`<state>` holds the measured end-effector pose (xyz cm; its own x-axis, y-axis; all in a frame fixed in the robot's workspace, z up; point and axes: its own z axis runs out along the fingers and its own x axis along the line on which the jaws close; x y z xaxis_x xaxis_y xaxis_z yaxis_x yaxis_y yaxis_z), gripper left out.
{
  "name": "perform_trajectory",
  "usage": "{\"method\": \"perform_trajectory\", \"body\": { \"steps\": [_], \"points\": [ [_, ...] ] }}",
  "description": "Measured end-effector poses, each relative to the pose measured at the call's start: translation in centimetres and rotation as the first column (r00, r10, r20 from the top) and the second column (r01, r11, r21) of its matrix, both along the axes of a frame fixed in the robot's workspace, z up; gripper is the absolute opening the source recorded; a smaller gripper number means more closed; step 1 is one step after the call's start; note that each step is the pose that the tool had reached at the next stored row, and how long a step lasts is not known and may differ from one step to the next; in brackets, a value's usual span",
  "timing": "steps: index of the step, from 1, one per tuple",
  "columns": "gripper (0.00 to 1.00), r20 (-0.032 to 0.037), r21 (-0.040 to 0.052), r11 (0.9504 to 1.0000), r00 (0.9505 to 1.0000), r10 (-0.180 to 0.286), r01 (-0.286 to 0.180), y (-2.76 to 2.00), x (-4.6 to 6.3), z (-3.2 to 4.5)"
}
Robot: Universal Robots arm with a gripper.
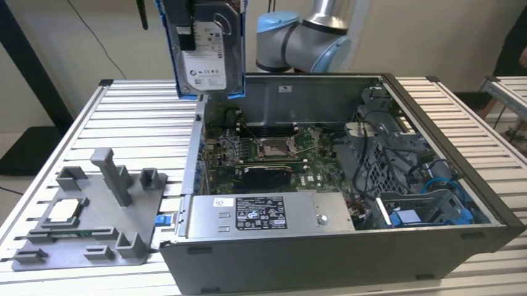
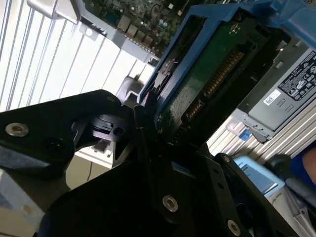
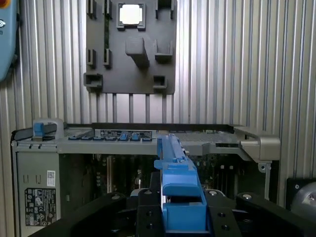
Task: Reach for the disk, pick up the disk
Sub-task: 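Pick up the disk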
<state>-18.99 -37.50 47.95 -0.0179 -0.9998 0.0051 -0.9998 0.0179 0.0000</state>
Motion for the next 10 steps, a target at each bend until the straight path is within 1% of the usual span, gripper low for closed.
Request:
{"method": "perform_trajectory", "body": {
  "steps": [10],
  "points": [
    [0.00,-0.0016,0.0000,1.0000,1.0000,0.000,0.000,-0.01,4.4,-0.09]
  ]
}}
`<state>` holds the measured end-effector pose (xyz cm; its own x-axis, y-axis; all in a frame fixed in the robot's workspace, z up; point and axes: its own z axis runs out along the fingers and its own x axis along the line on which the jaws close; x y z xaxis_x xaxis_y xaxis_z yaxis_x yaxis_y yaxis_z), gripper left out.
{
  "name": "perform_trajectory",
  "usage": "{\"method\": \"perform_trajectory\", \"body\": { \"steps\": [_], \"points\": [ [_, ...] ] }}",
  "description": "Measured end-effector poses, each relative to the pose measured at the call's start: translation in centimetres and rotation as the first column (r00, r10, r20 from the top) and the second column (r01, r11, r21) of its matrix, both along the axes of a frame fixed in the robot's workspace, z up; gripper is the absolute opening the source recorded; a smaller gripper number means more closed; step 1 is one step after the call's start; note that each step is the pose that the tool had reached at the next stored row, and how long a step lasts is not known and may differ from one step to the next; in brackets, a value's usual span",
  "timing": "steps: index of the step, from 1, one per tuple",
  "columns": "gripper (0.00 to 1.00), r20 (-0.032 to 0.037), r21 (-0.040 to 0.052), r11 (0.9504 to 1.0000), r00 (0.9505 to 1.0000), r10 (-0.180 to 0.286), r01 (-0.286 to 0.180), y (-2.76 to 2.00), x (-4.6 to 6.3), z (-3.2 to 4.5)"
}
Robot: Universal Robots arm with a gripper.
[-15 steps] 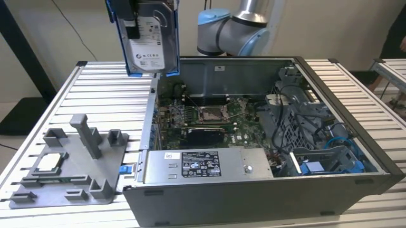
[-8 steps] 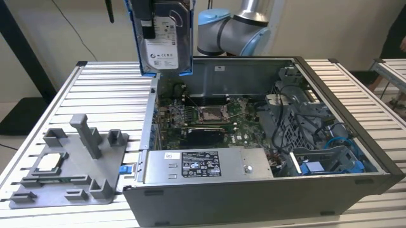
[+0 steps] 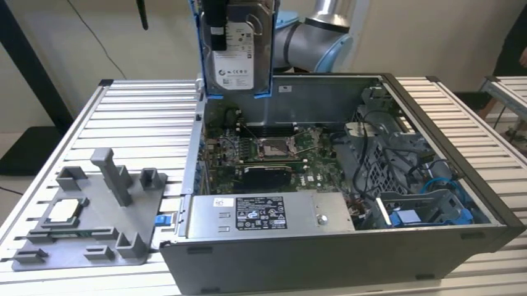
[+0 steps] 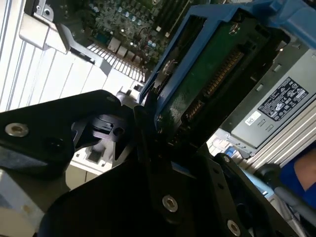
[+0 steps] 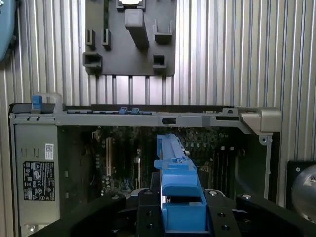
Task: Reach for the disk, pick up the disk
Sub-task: 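Pick up the disk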
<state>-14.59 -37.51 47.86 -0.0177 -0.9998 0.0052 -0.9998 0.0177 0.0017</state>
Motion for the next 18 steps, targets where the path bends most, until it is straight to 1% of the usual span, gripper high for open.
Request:
{"method": "perform_trajectory", "body": {
  "steps": [8,14,18],
  "points": [
    [0.00,-0.0047,0.0000,1.0000,1.0000,0.000,0.000,-0.01,3.3,-0.52],
    [0.00,-0.0049,0.0000,1.0000,1.0000,0.000,0.000,-0.01,5.6,-0.56],
    [0.00,-0.0049,0.0001,1.0000,1.0000,0.000,0.000,-0.01,6.7,-0.56]
  ]
}}
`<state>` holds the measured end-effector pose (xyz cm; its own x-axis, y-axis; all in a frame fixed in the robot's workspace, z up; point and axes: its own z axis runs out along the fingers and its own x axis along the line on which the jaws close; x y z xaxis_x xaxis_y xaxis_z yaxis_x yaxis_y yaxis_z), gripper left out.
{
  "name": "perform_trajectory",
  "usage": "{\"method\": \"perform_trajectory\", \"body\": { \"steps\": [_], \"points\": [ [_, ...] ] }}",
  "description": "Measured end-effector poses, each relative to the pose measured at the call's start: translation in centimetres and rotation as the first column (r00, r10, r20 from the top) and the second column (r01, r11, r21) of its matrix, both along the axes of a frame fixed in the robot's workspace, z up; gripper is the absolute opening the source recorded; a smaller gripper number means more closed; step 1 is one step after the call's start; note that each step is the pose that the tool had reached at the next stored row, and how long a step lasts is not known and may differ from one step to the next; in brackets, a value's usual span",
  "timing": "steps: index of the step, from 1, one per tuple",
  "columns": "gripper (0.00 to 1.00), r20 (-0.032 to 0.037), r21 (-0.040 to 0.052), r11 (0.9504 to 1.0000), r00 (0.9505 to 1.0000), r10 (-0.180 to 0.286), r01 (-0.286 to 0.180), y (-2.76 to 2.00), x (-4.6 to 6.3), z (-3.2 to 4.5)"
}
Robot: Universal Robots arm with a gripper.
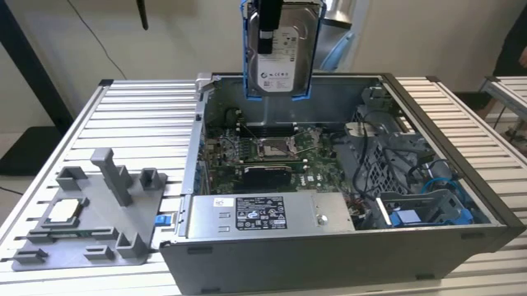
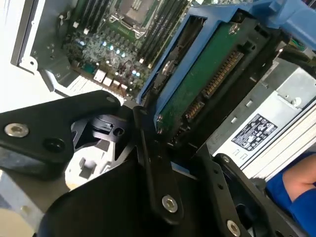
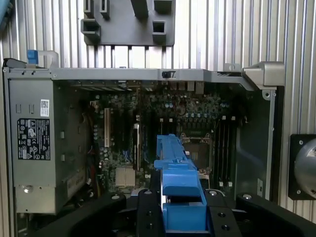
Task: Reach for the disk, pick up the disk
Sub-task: 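Pick up the disk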
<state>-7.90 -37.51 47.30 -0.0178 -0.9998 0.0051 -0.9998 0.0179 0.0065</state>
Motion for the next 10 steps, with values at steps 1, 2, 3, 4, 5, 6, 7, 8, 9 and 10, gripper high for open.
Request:
{"method": "perform_trajectory", "body": {
  "steps": [1,2,3,4,5,6,7,8,9,10],
  "points": [
    [0.00,-0.0001,-0.0001,1.0000,1.0000,0.000,0.000,0.00,0.2,0.02],
    [0.00,-0.0001,-0.0003,1.0000,1.0000,0.000,0.000,0.00,0.4,0.04],
    [0.00,-0.0002,-0.0003,1.0000,1.0000,0.000,0.000,0.00,0.7,0.07],
    [0.00,-0.0001,-0.0001,1.0000,1.0000,0.000,0.000,0.00,0.9,0.10],
    [0.00,0.0000,0.0000,1.0000,1.0000,0.000,0.000,0.00,1.2,0.14],
    [0.00,0.0000,-0.0001,1.0000,1.0000,0.000,0.000,0.00,1.4,0.19],
    [0.00,0.0000,-0.0001,1.0000,1.0000,0.000,0.000,0.00,1.7,0.24],
    [0.00,0.0000,-0.0001,1.0000,1.0000,0.000,0.000,0.00,1.9,0.30],
    [0.00,0.0000,0.0000,1.0000,1.0000,0.000,0.000,0.00,2.2,0.35],
    [0.00,0.0000,0.0000,1.0000,1.0000,0.000,0.000,0.00,2.5,0.40]
  ]
}}
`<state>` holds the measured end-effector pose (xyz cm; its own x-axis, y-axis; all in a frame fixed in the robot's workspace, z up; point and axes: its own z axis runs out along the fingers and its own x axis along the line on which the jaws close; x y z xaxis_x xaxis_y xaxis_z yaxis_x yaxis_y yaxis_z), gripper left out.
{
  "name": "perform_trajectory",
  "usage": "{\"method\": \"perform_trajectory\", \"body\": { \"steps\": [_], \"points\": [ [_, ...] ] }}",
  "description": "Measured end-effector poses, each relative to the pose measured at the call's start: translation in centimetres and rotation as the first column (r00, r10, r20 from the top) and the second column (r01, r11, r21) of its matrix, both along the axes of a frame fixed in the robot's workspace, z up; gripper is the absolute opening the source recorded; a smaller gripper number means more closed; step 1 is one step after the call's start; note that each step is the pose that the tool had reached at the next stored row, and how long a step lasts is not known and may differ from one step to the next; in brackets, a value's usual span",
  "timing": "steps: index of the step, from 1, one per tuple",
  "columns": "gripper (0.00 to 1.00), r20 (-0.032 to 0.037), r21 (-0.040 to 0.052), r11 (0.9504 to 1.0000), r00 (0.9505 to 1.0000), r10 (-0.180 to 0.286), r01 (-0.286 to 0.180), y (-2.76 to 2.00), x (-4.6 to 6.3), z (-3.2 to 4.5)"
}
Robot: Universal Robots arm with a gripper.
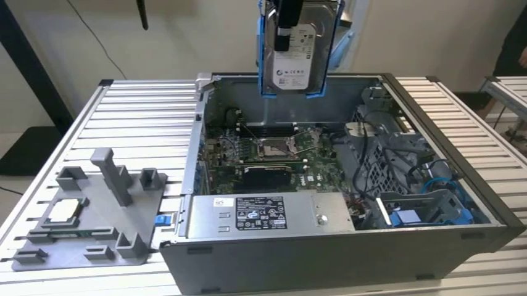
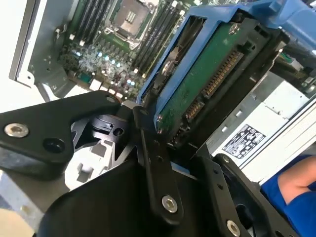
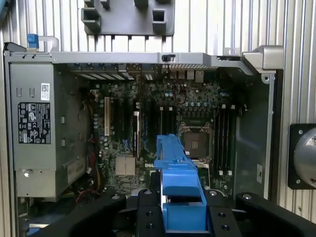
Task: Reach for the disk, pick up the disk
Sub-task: 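Pick up the disk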
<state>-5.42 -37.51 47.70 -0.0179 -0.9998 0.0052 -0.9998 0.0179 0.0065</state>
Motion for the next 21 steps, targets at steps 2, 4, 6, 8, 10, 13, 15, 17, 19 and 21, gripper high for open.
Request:
{"method": "perform_trajectory", "body": {
  "steps": [2,4,6,8,10,13,15,17,19,21],
  "points": [
    [0.00,0.0000,0.0000,1.0000,1.0000,0.000,0.000,0.00,0.5,0.09],
    [0.00,0.0000,0.0001,1.0000,1.0000,0.000,0.000,0.00,1.0,0.15],
    [0.00,0.0000,0.0000,1.0000,1.0000,0.000,0.000,0.00,1.5,0.22],
    [0.00,0.0000,0.0000,1.0000,1.0000,0.000,0.000,0.00,1.9,0.24],
    [0.00,0.0000,0.0000,1.0000,1.0000,0.000,0.000,0.00,2.2,0.25],
    [0.00,0.0000,0.0000,1.0000,1.0000,0.000,0.000,0.00,2.3,0.24],
    [0.00,0.0000,0.0000,1.0000,1.0000,0.000,0.000,0.00,2.3,0.24],
    [0.00,0.0000,0.0000,1.0000,1.0000,0.000,0.000,0.00,2.3,0.24],
    [0.00,0.0001,0.0001,1.0000,1.0000,-0.005,0.005,0.00,2.4,0.24],
    [0.00,0.0000,0.0000,0.9999,0.9999,-0.016,0.016,0.00,2.4,0.22]
  ]
}}
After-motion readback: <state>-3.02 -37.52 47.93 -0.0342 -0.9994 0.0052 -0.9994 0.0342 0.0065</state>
